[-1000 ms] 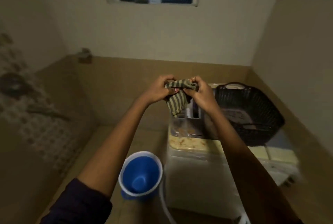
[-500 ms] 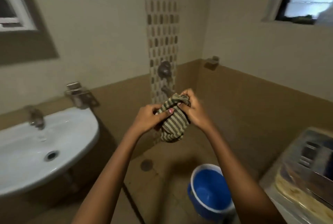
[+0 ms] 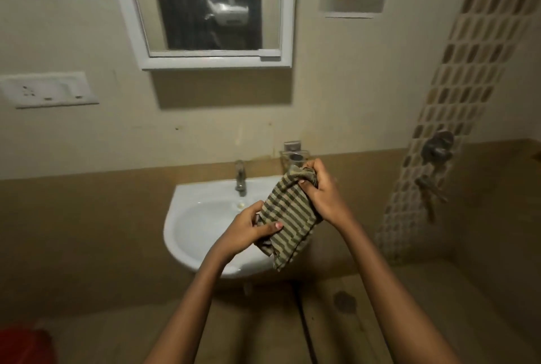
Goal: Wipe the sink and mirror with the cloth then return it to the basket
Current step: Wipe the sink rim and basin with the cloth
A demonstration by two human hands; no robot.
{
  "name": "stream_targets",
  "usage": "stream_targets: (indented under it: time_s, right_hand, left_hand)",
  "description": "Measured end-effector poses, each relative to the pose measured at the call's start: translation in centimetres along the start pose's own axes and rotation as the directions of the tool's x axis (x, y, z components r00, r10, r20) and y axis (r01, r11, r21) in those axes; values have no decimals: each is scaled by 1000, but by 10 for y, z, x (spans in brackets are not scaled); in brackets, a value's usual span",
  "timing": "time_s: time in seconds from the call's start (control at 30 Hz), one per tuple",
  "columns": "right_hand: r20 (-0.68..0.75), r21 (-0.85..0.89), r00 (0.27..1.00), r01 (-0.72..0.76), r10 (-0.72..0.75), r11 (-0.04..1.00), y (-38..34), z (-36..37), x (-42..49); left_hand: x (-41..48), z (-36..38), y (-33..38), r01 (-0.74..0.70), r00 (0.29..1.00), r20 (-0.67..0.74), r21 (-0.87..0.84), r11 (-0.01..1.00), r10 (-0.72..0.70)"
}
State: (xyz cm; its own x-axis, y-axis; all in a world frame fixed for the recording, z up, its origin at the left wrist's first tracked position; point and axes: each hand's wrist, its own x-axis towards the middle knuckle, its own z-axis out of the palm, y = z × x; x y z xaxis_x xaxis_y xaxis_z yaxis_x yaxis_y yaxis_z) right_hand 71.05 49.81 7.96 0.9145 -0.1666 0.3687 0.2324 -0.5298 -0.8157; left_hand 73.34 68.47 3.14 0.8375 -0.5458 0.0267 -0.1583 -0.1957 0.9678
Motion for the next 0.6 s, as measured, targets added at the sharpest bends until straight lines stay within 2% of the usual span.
stream_targets:
  time_s: [0.2,0.4,0.6]
  right_hand:
    - [71,57,992,-104,100,993,16,61,25]
    - [99,93,967,-242,233,966,43,77,38]
    - [62,-58,962,-261,264,964,88,62,57]
  left_hand:
    - [5,-74,-38,39,995,-93,-49,998,-44]
    - [27,-88,-67,81,995,-51,-109,991,-87]
    - [69,-60,-99,188,982,15,45,981,-189]
